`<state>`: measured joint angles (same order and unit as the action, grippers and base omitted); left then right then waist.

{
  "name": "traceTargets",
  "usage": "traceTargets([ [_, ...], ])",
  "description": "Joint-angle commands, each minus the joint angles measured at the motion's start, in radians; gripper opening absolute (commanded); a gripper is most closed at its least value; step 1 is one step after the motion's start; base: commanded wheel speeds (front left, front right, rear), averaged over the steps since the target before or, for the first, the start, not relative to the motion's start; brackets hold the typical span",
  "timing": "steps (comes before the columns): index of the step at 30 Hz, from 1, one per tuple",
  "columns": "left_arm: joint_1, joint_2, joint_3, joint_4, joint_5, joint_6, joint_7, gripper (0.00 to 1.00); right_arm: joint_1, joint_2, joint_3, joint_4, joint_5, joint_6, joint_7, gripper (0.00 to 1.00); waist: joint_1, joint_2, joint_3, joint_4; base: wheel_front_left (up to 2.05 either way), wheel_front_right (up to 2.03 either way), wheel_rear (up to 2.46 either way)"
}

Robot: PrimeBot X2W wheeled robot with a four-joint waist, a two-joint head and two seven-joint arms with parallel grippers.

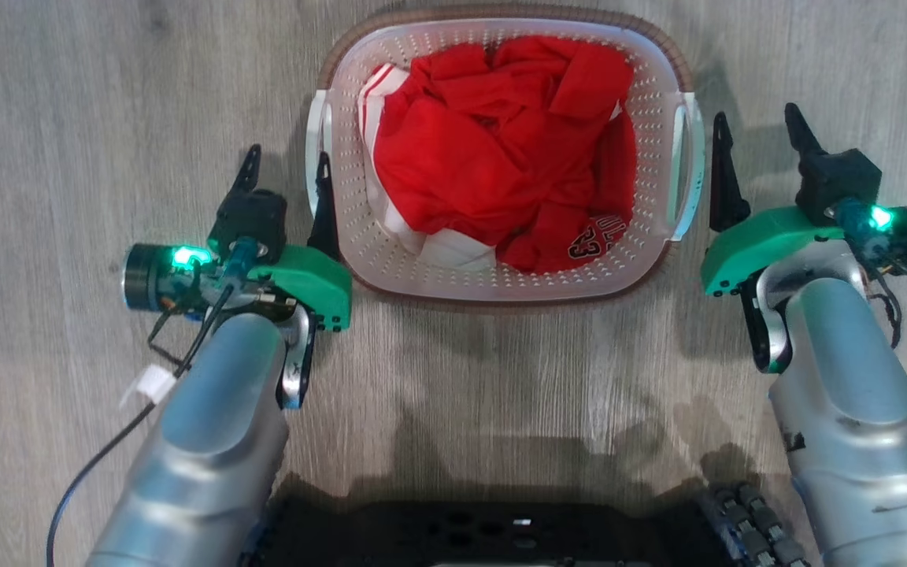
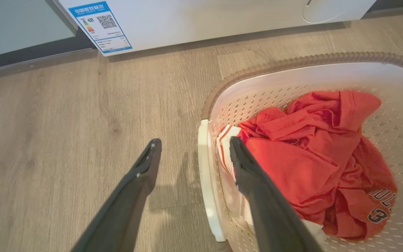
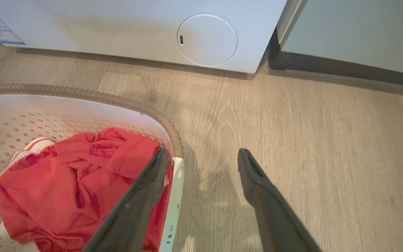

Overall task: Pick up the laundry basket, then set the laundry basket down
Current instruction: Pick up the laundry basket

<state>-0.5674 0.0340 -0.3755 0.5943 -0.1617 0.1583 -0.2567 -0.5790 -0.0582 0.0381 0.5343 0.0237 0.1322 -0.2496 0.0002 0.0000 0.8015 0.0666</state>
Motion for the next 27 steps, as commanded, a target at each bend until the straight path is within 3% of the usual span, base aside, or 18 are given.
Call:
traceTargets([
  [1,-0.004,0.016,0.011,0.006,-0.011,-0.005,-0.005,1.0,0.011,0.008,0.031,0.006,0.007,-0.002,-0.012,1.0,-0.0002,0.0,0.015,0.004,0.0,0.0,0.0],
  [18,-0.133,0.016,-0.07,0.241,-0.097,-0.049,-0.005,1.0,-0.073,0.008,0.079,0.174,0.062,-0.002,-0.012,1.0,-0.0002,0.0,0.105,0.011,0.0,0.0,0.0],
  [27,-0.22,0.016,-0.1,0.347,-0.131,-0.109,-0.005,1.0,-0.13,0.008,0.102,0.238,0.074,-0.002,-0.012,1.0,-0.0002,0.0,0.14,0.016,0.0,0.0,0.0],
])
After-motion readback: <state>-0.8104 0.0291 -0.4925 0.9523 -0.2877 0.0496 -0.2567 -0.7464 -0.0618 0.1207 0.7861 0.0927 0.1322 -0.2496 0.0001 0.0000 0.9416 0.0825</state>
